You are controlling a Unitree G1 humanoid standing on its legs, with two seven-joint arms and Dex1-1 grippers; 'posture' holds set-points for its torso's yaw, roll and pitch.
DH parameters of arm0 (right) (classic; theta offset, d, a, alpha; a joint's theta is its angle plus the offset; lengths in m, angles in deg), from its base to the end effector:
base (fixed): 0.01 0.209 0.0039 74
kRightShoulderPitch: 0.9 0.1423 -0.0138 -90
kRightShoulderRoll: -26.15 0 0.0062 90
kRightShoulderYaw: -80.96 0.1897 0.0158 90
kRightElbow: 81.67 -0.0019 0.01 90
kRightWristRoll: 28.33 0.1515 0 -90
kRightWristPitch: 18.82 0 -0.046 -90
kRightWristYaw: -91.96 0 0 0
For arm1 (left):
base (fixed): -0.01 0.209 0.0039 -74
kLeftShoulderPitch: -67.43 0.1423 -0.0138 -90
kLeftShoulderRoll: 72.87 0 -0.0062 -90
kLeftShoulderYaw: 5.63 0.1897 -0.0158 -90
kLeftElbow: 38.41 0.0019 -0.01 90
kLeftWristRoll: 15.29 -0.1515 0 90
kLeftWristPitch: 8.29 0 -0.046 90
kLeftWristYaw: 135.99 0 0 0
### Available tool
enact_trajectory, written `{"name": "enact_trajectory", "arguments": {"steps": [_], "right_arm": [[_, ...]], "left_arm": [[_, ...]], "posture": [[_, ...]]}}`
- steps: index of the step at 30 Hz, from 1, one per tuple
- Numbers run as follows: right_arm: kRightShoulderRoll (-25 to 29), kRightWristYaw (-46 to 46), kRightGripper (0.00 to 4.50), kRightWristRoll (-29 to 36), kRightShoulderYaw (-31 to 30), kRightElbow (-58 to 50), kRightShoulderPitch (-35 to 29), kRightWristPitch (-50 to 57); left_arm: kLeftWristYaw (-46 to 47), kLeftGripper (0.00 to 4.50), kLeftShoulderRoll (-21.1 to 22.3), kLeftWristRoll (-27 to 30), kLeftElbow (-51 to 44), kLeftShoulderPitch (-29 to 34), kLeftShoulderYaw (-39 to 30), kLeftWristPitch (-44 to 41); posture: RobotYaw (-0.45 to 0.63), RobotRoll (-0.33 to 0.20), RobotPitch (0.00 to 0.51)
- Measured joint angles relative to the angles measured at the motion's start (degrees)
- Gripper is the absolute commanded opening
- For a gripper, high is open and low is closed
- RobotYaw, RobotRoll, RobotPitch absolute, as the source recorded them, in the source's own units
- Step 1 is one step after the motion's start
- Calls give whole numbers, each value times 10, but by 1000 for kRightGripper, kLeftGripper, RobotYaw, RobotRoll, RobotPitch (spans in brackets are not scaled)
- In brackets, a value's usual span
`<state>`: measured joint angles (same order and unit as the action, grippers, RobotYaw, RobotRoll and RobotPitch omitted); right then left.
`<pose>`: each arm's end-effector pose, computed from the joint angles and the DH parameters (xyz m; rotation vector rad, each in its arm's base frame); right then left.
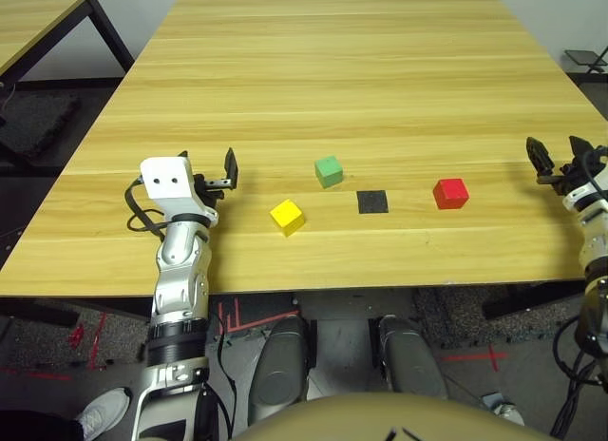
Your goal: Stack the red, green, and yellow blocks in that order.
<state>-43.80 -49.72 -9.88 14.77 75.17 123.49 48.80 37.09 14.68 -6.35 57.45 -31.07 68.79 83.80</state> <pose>0.2671 -0.3683 0.0746 -0.0133 -0.0737 0.0050 0.2394 0.2459 0.0694 0.0587 -0.1288 0.1280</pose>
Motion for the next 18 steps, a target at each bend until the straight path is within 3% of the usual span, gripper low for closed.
{"name": "enact_trajectory", "arguments": {"steps": [7, 12, 16, 18], "right_arm": [[2, -21, 4500, 7, 12, -10, -9, 7], [58, 174, 4500, -1, -64, -108, 9, 119], [108, 349, 4500, -16, -147, -195, 13, 221], [117, 409, 4500, -18, -176, -223, 12, 250]], "left_arm": [[-9, 4437, 12, 9, 29, -8, -8, -8], [-164, 4437, 102, 124, -142, 11, 42, -186], [-278, 4437, 195, 203, -231, -23, 67, -282], [-323, 4437, 225, 216, -248, -38, 78, -298]], "posture": [[82, -104, 106], [130, -122, 94], [142, -137, 85], [136, -138, 83]]}}
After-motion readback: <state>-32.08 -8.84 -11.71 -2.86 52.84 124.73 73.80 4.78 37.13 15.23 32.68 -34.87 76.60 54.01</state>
